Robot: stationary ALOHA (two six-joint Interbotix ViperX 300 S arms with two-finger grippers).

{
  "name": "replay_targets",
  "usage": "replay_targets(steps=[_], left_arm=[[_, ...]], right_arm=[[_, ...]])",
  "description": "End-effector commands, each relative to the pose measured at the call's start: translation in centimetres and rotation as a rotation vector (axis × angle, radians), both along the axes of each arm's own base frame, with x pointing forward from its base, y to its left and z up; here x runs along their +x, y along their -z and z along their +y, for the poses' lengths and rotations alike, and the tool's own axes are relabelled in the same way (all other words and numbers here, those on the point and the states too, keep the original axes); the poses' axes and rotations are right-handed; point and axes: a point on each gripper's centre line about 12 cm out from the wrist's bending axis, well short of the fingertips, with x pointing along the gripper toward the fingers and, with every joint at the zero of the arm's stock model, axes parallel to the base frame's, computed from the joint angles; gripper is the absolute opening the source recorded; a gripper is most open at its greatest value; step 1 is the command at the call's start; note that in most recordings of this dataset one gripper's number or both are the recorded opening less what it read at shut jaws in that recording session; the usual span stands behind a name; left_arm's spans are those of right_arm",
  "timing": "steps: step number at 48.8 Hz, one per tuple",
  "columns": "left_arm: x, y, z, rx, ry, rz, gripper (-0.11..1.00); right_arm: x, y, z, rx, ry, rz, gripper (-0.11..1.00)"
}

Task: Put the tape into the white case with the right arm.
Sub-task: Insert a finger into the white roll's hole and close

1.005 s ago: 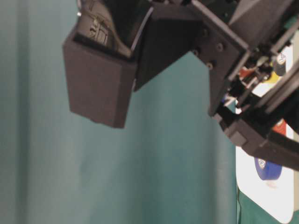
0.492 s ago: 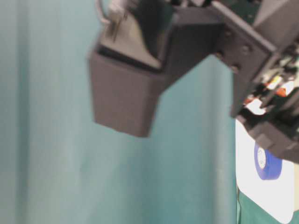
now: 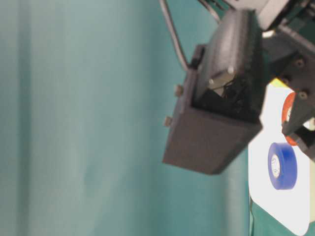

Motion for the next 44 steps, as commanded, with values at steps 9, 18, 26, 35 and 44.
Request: replay_targets(steps=[9, 18, 26, 35, 44], left_arm=[[0.1, -0.4, 0.0, -0.002, -0.002, -0.011, 0.00], [0.1, -0.4, 0.0, -0.002, -0.002, -0.012, 0.00], [0.1, -0.4, 0.0, -0.002, 0.000, -0.011, 0.00], [0.1, -0.4, 0.0, -0.002, -0.002, -0.012, 0.00], [0.1, -0.4, 0.0, -0.002, 0.000, -0.012, 0.00]], right_arm=[[0.6, -1.3, 0.2, 0.012, 0.005, -0.031, 0.64], [0.6, -1.1, 0.3, 0.011, 0.001, -0.029, 0.25], [0.6, -0.9, 0.3, 0.011, 0.000, -0.025, 0.03], [0.6, -1.6, 0.3, 0.014, 0.003, -0.037, 0.02], [0.1, -3.5, 0.1, 0.012, 0.010, -0.061, 0.02]])
